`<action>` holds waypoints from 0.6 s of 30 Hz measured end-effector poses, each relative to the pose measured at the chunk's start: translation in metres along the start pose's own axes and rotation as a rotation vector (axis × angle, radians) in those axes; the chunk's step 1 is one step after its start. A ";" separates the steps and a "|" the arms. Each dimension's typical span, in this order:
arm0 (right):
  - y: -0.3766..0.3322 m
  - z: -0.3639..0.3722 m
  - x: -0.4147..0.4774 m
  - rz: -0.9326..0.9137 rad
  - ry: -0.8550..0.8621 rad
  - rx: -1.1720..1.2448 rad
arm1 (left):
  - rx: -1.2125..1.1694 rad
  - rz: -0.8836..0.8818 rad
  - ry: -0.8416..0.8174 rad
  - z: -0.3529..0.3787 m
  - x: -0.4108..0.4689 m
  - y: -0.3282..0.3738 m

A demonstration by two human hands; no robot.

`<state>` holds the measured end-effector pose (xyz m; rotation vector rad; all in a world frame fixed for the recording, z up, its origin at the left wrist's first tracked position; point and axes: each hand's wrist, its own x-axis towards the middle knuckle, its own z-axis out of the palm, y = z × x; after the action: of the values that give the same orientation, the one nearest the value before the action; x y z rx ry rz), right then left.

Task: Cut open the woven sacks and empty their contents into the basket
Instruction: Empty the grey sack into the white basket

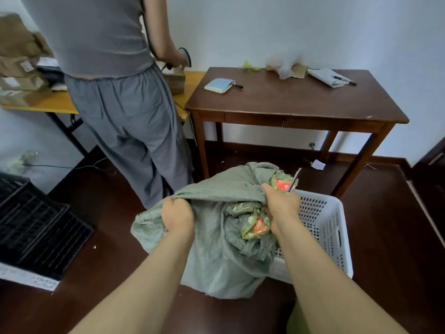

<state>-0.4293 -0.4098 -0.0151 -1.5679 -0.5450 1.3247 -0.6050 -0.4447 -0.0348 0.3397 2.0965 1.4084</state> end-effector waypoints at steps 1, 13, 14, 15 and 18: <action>-0.005 0.004 0.015 0.009 -0.004 -0.004 | -0.005 0.000 0.004 0.013 0.007 0.005; 0.014 0.026 0.160 0.186 0.003 -0.077 | 0.236 0.014 -0.006 0.126 0.078 -0.002; 0.019 0.027 0.169 0.213 0.006 -0.076 | 0.266 0.009 -0.015 0.135 0.084 -0.005; 0.024 0.029 0.180 0.234 0.017 -0.070 | 0.292 0.006 -0.026 0.145 0.091 -0.007; 0.026 0.034 0.212 0.259 0.053 -0.051 | 0.343 0.034 -0.079 0.179 0.116 -0.007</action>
<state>-0.4025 -0.2339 -0.1385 -1.7553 -0.3538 1.4658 -0.5902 -0.2530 -0.1272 0.5594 2.2733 1.0308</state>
